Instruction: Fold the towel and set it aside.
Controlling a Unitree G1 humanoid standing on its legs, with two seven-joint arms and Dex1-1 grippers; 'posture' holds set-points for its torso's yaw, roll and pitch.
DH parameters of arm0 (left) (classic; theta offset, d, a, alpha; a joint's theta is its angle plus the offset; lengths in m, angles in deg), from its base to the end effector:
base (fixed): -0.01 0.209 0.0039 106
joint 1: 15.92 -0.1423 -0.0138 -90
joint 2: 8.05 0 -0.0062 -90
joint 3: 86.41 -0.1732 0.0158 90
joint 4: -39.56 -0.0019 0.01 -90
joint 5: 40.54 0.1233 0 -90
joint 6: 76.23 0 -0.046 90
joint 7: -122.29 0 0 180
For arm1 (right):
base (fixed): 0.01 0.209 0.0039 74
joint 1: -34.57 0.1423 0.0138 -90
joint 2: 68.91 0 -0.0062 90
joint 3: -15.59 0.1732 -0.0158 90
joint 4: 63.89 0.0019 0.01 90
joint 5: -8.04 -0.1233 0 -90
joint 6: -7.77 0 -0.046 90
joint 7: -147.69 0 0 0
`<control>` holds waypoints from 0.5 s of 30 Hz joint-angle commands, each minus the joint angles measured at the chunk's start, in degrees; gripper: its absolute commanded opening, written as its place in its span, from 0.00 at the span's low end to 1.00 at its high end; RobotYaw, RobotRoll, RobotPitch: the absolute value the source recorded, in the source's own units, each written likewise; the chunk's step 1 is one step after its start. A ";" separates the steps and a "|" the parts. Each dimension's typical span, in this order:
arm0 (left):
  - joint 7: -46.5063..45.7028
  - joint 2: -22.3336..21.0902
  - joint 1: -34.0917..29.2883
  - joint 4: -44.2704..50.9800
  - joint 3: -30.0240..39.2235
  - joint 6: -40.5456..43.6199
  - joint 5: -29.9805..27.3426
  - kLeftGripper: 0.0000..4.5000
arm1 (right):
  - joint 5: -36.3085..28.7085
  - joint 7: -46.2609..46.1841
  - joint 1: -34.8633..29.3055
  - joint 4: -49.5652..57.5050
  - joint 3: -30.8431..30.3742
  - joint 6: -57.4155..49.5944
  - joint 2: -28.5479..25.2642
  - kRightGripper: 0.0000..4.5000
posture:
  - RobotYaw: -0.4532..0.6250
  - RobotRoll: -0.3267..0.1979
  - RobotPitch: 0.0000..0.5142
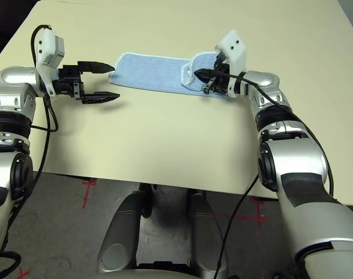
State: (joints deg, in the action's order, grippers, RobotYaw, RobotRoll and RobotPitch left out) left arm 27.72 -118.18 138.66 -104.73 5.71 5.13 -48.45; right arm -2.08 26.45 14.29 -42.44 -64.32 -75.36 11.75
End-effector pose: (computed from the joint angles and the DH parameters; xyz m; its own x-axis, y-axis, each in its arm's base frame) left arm 0.3249 0.2599 0.2534 0.3719 -0.9044 -0.2090 0.8648 0.2557 0.4320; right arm 0.3458 -0.2230 0.2211 0.6680 0.7354 0.1141 -0.7173 0.6771 -0.1645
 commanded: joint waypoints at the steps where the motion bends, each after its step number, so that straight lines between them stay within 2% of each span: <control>1: 0.58 0.14 -0.87 0.94 -0.21 -0.10 -0.62 1.00 | -1.25 -5.74 0.84 -0.22 2.51 -1.85 -1.06 0.01 | 0.50 0.62 0.58; 7: 0.49 0.35 -0.66 1.00 -0.27 0.03 -0.60 1.00 | 3.65 -23.14 1.58 -2.70 0.17 -5.87 0.54 0.01 | 0.50 0.62 0.58; 15: 0.75 -0.19 -1.25 1.85 -0.22 0.58 -0.72 1.00 | 7.07 -29.66 0.54 -3.89 -2.12 -9.96 3.11 0.01 | 0.52 0.62 0.58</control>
State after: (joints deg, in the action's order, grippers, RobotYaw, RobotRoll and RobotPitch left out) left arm 27.72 -118.09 138.56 -104.29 5.70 5.29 -48.45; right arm 3.92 -2.47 15.91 -45.16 -65.98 -83.85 14.99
